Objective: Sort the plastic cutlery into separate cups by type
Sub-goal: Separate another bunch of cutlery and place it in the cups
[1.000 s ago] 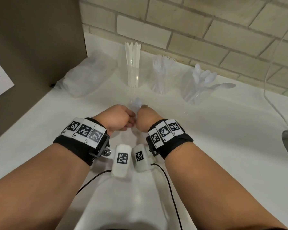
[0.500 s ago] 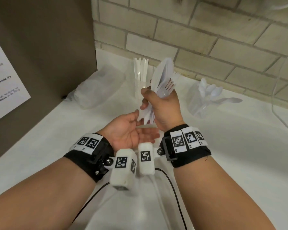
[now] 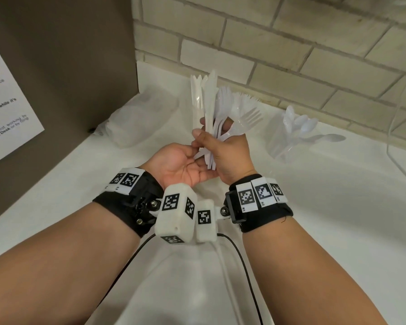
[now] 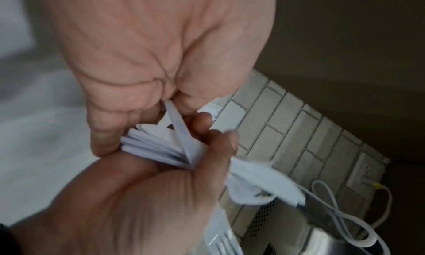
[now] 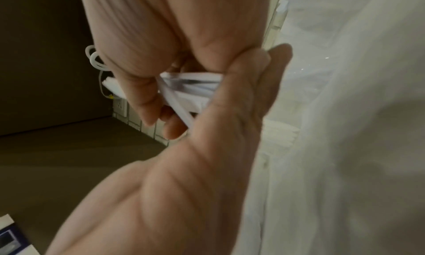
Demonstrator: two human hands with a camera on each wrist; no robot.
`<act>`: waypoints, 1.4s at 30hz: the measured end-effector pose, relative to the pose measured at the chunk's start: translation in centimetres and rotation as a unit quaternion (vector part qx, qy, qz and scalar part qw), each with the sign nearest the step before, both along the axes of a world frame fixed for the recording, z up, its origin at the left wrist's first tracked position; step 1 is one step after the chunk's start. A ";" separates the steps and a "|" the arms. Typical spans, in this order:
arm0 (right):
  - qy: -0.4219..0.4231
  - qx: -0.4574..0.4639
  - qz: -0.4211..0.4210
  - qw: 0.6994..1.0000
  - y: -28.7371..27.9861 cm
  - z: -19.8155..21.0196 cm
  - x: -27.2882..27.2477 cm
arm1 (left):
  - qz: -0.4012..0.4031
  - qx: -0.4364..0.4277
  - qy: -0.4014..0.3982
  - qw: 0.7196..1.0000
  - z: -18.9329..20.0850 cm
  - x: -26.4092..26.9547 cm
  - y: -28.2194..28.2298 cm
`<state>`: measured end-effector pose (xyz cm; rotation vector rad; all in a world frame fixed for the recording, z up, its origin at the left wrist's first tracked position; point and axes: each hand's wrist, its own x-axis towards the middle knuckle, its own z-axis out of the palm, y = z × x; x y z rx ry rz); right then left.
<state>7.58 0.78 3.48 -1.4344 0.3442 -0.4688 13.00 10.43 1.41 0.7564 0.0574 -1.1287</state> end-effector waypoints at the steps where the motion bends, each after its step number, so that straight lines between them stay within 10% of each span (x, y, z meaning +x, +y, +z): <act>1: 0.020 0.024 -0.008 0.999 0.0 0.1 0.1 | -0.009 0.013 -0.025 1.000 -0.1 0.1 0.1; 13: 0.057 -0.081 0.218 0.971 0.8 -0.8 -1.3 | -0.061 0.107 -0.442 0.889 3.2 -0.2 1.0; 18: 0.123 -0.167 0.209 0.956 0.2 -0.8 -1.0 | 0.055 0.112 -0.421 0.899 3.1 -0.4 0.4; 24: 0.105 -0.070 0.240 0.963 0.5 -0.9 -1.5 | -0.020 0.097 -0.469 0.878 2.9 -0.7 0.8; 31: 0.194 -0.266 0.145 0.933 -2.1 0.1 -1.3 | 0.165 0.089 -0.369 0.911 2.4 0.8 0.9; 42: 0.096 -0.287 -0.019 0.953 -1.0 4.0 0.1 | 0.035 0.172 -0.508 0.843 -0.6 0.4 0.6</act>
